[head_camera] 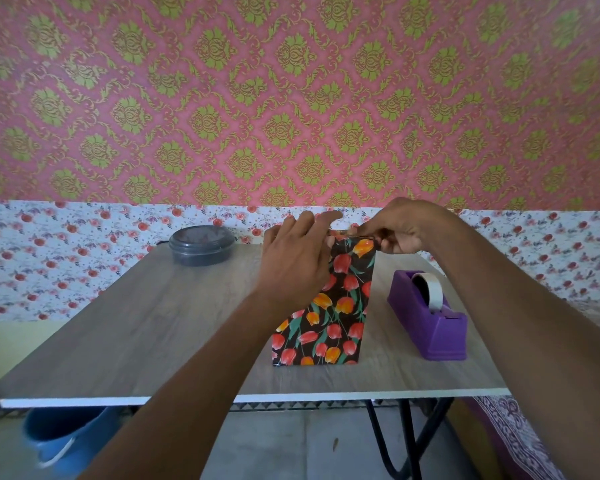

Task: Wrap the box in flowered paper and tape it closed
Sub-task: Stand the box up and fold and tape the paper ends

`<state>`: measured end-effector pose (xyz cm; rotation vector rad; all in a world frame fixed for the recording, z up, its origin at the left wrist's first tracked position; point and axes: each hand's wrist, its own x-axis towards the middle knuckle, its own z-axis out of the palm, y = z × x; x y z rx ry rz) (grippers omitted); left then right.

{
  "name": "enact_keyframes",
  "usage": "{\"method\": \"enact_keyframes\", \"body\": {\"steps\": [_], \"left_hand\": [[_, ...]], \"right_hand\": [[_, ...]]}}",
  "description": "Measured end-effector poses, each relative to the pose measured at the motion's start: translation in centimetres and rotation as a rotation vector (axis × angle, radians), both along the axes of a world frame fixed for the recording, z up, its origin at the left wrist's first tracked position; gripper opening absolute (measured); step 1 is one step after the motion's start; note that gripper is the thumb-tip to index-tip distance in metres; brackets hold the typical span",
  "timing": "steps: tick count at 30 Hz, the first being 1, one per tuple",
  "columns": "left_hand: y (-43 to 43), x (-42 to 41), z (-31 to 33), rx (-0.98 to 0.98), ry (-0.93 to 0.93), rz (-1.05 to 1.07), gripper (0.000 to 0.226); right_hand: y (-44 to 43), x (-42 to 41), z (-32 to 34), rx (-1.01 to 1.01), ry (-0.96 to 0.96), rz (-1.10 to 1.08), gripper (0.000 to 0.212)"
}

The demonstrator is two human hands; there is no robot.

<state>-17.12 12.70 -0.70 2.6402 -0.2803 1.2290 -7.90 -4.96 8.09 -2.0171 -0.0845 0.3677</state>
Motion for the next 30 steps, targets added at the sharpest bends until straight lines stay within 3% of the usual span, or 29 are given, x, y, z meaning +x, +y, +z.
{"method": "enact_keyframes", "body": {"steps": [4,8,10,12,16,19,22,24,27,30], "left_hand": [[0.1,-0.2,-0.3,0.077,-0.007,0.04,0.036],[0.0,0.0,-0.4,0.069,0.001,0.073,0.039],[-0.2,0.0,-0.3,0.06,0.004,0.088,0.041],[-0.4,-0.2,-0.2,0.052,0.01,0.087,0.044],[-0.6,0.0,0.5,0.032,0.056,0.086,0.033],[-0.8,0.2,0.8,0.026,0.054,0.082,0.031],[-0.6,0.4,0.3,0.05,0.022,0.099,0.032],[-0.5,0.5,0.0,0.06,0.011,0.109,0.033],[-0.6,0.7,0.1,0.051,0.02,0.113,0.036],[-0.6,0.5,0.1,0.055,0.025,0.12,0.037]], "right_hand": [[-0.6,-0.6,-0.8,0.198,0.026,-0.014,0.014],[-1.9,-1.5,-3.9,0.392,-0.211,-0.107,0.023],[-2.8,-1.7,-6.7,0.319,-0.451,-0.219,0.027],[-4.2,-1.7,-9.5,0.108,-0.699,-0.291,0.028],[-8.4,-1.4,-13.5,-0.127,-0.894,-0.424,0.023],[-11.2,-1.0,-15.3,-0.367,-0.635,-0.576,0.048],[-12.8,-0.5,-16.3,-0.497,-0.346,-0.527,0.071],[-13.6,-0.1,-16.4,-0.45,-0.298,-0.459,0.066],[-13.9,-0.2,-15.4,-0.167,-0.175,-0.372,0.055],[-13.9,0.1,-14.1,-0.19,-0.108,-0.313,0.045]]}}
